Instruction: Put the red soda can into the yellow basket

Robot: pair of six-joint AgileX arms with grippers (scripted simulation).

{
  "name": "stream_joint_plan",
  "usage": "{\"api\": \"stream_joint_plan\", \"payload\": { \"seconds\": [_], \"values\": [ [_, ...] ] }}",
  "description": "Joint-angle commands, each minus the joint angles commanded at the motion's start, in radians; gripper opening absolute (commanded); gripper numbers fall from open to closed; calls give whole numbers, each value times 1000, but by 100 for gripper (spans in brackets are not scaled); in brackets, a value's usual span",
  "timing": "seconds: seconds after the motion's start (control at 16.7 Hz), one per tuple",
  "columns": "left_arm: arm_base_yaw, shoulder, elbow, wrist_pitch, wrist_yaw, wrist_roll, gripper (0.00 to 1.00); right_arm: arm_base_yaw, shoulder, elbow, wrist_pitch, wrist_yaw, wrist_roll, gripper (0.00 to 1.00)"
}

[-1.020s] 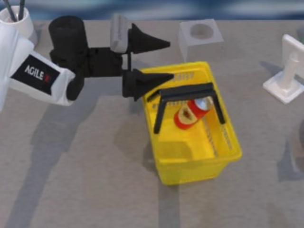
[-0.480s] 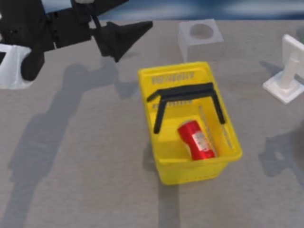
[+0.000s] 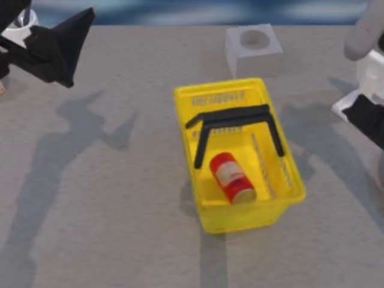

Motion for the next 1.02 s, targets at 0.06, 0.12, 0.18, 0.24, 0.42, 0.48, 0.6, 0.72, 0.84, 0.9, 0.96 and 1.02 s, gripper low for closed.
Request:
{"api": "stream_joint_plan", "payload": {
  "seconds": [0.06,0.12,0.18,0.24,0.42,0.48,0.6,0.72,0.84,0.9,0.96,1.02],
  "values": [
    [14,-115,-67,-51,-58,0,100,29,116,114,-73,2,-50,100],
    [27,-229,-135,-101,-116,2,100,55,221,217,-140,4,-95,100],
    [40,-342,-202,-150,-173,6,100,83,330,325,-208,5,-142,100],
    [51,-451,-268,-196,-229,12,100,107,427,421,-269,6,-185,100],
    [79,-744,-445,-314,-379,37,100,178,692,691,-441,8,-303,100],
    [86,-824,-495,-345,-422,47,100,200,769,767,-490,8,-338,100],
    [97,-953,-576,-393,-494,66,100,235,890,885,-570,6,-394,100],
    [105,-1040,-632,-424,-546,83,100,260,971,965,-625,5,-433,100],
    [109,-1087,-662,-439,-574,93,100,274,1013,1006,-655,5,-455,100],
    [110,-1094,-667,-441,-579,95,100,276,1019,1013,-660,4,-458,100],
    [110,-1094,-667,-441,-579,95,100,276,1019,1013,-660,4,-458,100],
    [110,-1094,-667,-441,-579,95,100,276,1019,1013,-660,4,-458,100]
  ]
}}
